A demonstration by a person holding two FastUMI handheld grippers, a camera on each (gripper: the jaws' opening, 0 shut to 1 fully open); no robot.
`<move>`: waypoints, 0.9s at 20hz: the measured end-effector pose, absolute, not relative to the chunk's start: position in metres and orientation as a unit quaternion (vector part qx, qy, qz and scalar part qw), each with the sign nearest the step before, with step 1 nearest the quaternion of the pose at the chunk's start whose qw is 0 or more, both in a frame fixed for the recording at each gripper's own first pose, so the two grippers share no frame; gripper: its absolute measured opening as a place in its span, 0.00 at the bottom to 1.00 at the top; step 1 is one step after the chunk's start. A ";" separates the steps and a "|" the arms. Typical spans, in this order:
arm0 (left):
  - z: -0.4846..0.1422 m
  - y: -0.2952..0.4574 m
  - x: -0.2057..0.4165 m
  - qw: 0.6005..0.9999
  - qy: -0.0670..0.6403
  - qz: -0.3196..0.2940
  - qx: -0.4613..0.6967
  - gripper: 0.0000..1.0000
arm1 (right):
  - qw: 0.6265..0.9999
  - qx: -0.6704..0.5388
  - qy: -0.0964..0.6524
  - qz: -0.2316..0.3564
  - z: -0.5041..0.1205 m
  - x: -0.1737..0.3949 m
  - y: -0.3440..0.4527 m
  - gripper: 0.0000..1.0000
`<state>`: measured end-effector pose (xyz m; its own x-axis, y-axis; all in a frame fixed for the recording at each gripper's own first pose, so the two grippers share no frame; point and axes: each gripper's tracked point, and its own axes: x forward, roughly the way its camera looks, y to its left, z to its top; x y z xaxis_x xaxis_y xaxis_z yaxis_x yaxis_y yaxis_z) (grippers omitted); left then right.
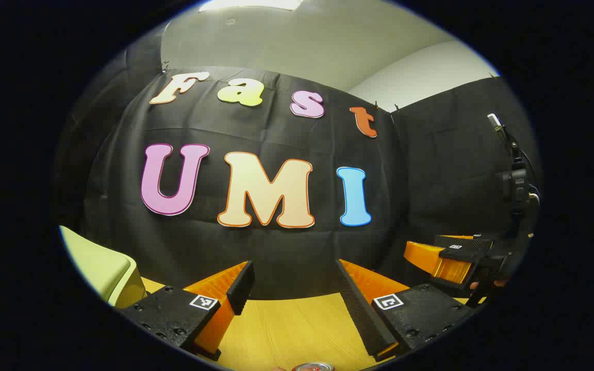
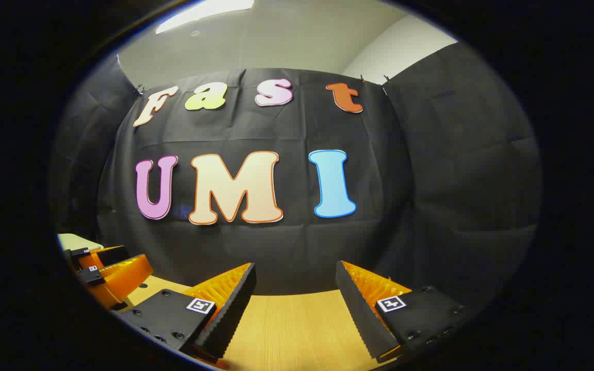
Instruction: Press the lid of the desktop garbage bin to open it, pick up the crumpled paper on the desktop and throw it into the bin, then pick up the pop can on the desktop and drop it into the bin, and finally close the garbage bin lid.
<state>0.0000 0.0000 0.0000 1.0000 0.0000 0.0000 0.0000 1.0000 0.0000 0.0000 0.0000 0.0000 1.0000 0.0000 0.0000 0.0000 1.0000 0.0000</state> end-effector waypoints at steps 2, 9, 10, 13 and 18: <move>0.000 0.000 0.001 1.000 0.000 0.000 0.000 0.93 | 1.000 -0.002 0.005 -0.006 -0.003 0.001 -0.004 0.98; 0.003 0.005 0.000 1.000 -0.004 0.009 0.004 0.93 | 1.000 0.001 0.004 0.027 -0.001 -0.005 0.010 0.98; 0.003 0.009 0.001 1.000 -0.004 0.020 0.009 0.92 | 0.999 0.000 0.004 0.040 -0.001 -0.006 0.016 0.98; 0.002 0.021 -0.002 0.998 0.001 0.050 0.026 0.94 | 0.998 -0.010 0.011 0.058 -0.005 -0.004 0.024 0.98; -0.001 0.030 -0.002 0.997 0.003 0.074 0.035 0.94 | 0.996 -0.010 0.028 0.079 -0.014 -0.001 0.033 0.99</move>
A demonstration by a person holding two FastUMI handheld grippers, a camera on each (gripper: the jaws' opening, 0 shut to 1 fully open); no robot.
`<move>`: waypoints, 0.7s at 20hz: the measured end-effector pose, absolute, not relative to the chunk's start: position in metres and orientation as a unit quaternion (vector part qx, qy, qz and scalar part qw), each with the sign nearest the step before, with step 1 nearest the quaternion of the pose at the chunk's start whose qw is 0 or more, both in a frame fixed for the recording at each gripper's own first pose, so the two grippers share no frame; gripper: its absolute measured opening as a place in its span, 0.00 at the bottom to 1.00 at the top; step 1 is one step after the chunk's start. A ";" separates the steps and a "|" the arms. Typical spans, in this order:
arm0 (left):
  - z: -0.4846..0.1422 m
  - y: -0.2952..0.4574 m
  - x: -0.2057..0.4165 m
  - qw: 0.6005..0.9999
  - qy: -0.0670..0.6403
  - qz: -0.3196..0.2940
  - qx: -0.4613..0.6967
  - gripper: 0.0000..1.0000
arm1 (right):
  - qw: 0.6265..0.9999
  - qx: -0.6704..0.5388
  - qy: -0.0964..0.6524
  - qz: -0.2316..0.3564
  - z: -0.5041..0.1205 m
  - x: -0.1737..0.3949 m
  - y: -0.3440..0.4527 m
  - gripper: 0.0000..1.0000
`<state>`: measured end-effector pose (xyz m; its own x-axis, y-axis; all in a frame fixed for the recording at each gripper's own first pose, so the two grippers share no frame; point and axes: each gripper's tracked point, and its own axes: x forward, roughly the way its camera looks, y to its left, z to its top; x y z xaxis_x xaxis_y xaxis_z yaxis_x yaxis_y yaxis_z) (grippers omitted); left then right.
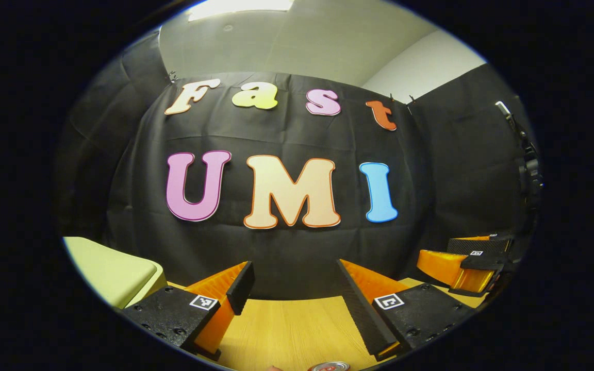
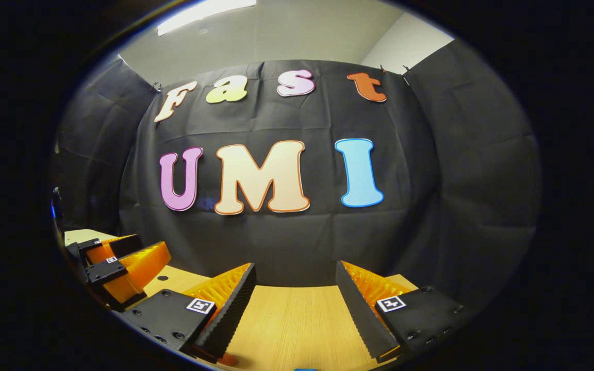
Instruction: Press the lid of the desktop garbage bin to open it, pick up the crumpled paper on the desktop and throw it into the bin, then pick up the pop can on the desktop and drop it into the bin, and finally close the garbage bin lid.
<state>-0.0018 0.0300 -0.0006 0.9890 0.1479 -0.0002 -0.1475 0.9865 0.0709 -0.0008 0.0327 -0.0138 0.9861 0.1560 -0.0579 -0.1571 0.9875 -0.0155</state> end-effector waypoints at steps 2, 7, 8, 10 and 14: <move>-0.001 0.030 0.000 0.997 0.004 0.073 0.035 0.94 | 0.997 -0.010 0.031 0.076 -0.015 0.001 0.030 0.99; -0.002 0.029 0.000 0.997 0.005 0.067 0.033 0.94 | 0.996 -0.006 0.036 0.078 -0.017 0.002 0.031 0.98; -0.002 0.029 0.000 0.997 0.005 0.067 0.033 0.94 | 0.996 -0.005 0.036 0.080 -0.017 0.002 0.032 0.98; -0.002 0.029 0.000 0.997 0.004 0.065 0.032 0.94 | 0.996 -0.004 0.037 0.081 -0.018 0.003 0.032 0.98; -0.001 0.023 -0.002 0.998 0.004 0.054 0.026 0.94 | 0.996 -0.004 0.038 0.080 -0.019 0.003 0.031 0.98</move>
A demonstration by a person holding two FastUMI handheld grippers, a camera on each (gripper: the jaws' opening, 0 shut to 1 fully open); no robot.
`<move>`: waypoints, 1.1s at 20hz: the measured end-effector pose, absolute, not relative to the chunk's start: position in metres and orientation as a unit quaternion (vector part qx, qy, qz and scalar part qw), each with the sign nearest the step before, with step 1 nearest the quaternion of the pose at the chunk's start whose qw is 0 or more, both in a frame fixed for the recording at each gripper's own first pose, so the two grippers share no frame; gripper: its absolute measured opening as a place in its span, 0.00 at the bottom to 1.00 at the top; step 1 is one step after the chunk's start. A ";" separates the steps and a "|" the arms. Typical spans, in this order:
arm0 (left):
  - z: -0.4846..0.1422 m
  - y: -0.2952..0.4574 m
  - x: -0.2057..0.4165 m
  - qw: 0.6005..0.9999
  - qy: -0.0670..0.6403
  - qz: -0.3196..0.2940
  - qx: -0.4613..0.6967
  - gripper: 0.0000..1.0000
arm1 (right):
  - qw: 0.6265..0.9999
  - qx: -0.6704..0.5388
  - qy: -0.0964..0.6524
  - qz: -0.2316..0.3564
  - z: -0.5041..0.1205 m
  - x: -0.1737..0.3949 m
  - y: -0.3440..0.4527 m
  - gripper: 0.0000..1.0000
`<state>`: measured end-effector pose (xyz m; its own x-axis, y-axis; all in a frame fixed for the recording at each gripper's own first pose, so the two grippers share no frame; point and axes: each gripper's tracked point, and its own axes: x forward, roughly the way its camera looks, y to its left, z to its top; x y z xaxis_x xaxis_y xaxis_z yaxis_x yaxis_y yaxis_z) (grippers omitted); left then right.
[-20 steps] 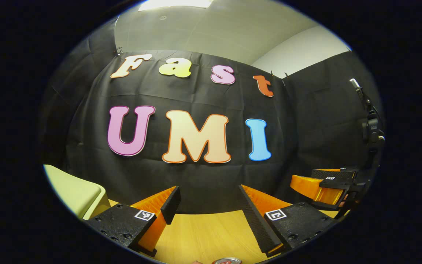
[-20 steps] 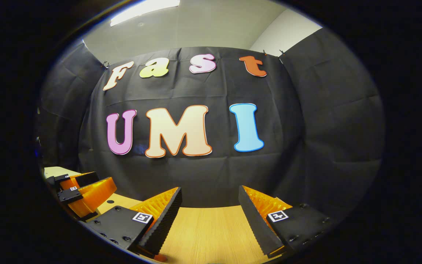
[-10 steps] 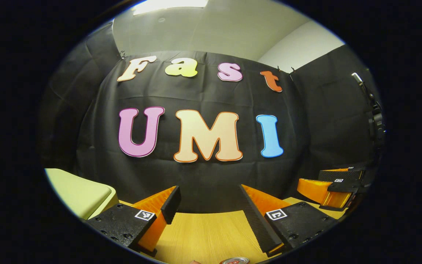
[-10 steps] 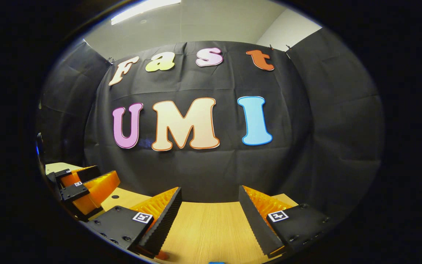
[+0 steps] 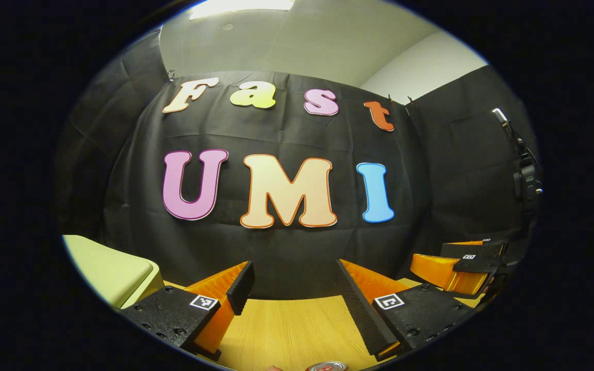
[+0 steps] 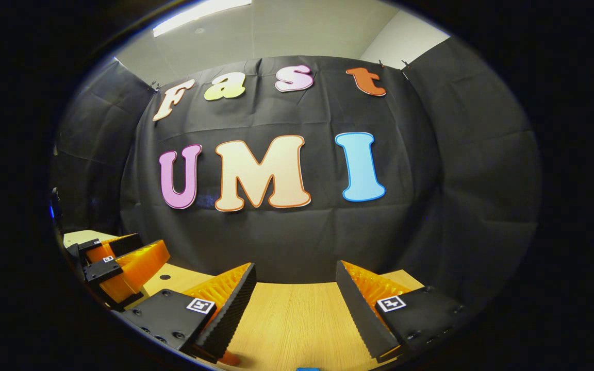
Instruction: Press the lid of the desktop garbage bin to open it, pick up the crumpled paper on the desktop and throw it into the bin, then pick up the pop can on the desktop and drop it into the bin, and finally close the garbage bin lid.
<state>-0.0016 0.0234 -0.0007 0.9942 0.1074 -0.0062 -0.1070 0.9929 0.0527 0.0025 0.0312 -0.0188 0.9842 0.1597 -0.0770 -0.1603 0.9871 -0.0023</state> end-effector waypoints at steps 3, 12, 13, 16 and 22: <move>0.002 0.008 -0.004 0.999 0.005 0.029 0.014 0.94 | 0.996 -0.005 0.035 0.078 -0.017 0.002 0.027 0.98; 0.028 0.008 -0.025 1.000 -0.012 0.020 0.008 0.87 | 0.997 -0.016 0.042 0.060 -0.022 0.003 0.013 0.98; 0.036 0.008 -0.029 1.000 -0.015 0.017 0.007 0.84 | 0.997 -0.016 0.042 0.059 -0.021 0.002 0.014 0.98; 0.064 0.012 -0.042 0.999 -0.023 0.002 0.023 0.75 | 0.996 -0.010 0.042 0.077 -0.021 0.003 0.024 0.98; 0.093 0.049 -0.080 0.997 0.005 0.019 0.080 0.55 | 0.995 -0.014 0.049 0.085 -0.027 0.006 0.026 0.98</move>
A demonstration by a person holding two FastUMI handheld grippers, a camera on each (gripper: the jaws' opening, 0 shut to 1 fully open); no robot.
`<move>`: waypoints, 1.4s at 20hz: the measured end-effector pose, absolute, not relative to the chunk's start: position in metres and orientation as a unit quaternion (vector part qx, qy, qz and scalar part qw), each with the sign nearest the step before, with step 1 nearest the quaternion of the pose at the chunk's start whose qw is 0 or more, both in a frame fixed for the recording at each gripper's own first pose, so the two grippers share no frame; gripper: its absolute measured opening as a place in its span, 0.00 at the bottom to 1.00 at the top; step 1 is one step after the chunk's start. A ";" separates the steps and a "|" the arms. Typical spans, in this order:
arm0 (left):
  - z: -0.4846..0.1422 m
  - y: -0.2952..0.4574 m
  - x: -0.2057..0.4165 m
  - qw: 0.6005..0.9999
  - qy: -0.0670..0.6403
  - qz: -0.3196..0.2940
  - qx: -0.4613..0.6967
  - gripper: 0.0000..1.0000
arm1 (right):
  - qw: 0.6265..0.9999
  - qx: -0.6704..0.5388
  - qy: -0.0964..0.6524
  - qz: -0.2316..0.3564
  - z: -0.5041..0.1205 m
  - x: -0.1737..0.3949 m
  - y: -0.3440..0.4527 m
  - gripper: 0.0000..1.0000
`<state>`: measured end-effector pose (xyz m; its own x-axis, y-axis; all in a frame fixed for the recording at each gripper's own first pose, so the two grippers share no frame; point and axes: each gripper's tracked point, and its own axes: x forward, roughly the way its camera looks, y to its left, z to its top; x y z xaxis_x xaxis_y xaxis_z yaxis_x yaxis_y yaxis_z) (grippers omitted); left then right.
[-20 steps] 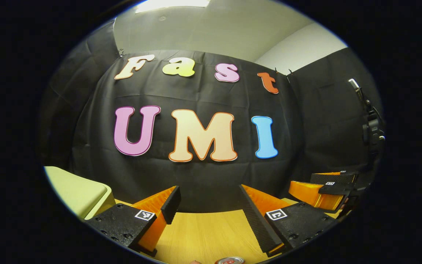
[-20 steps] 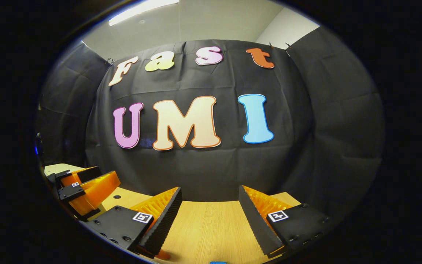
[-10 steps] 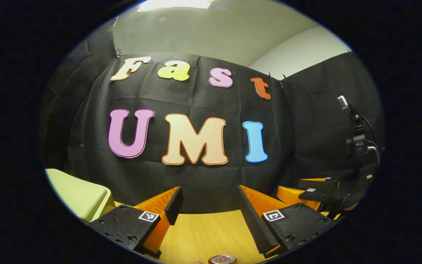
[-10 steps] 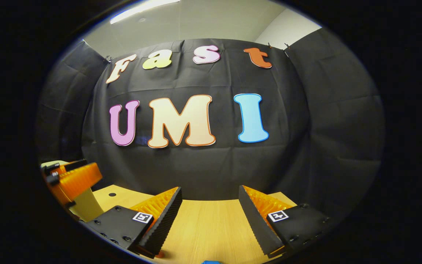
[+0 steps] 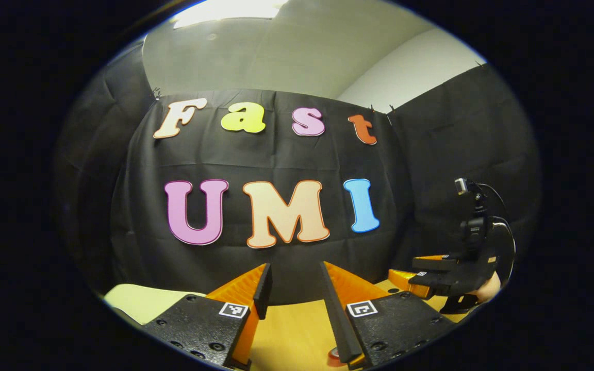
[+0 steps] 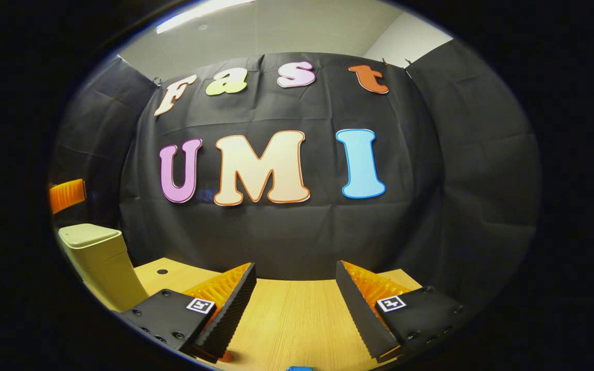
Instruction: Press the lid of the desktop garbage bin to open it, pick up the crumpled paper on the desktop and throw it into the bin, then pick up the pop can on the desktop and drop it into the bin, and finally close the garbage bin lid.
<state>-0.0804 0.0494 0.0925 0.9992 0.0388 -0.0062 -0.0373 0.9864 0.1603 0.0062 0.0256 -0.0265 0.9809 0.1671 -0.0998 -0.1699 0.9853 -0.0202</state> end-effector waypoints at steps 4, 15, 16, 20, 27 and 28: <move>0.097 0.086 -0.108 0.989 0.035 0.048 0.138 0.38 | 0.996 -0.015 0.047 0.079 -0.025 0.008 0.020 0.98; 0.056 0.159 -0.162 0.982 0.119 0.105 0.102 0.00 | 0.995 -0.013 0.044 0.088 -0.025 0.005 0.022 0.98; 0.051 0.162 -0.166 0.982 0.125 0.107 0.098 0.00 | 0.995 -0.013 0.043 0.088 -0.024 0.005 0.022 0.98; 0.040 0.168 -0.169 0.981 0.142 0.104 0.085 0.00 | 0.995 -0.010 0.044 0.087 -0.025 0.005 0.020 0.98; 0.030 0.170 -0.172 0.981 0.146 0.104 0.069 0.00 | 0.996 0.006 0.047 0.079 -0.026 0.007 0.006 0.98; 0.030 0.171 -0.172 0.981 0.145 0.106 0.066 0.00 | 0.996 0.009 0.048 0.077 -0.026 0.007 0.003 0.98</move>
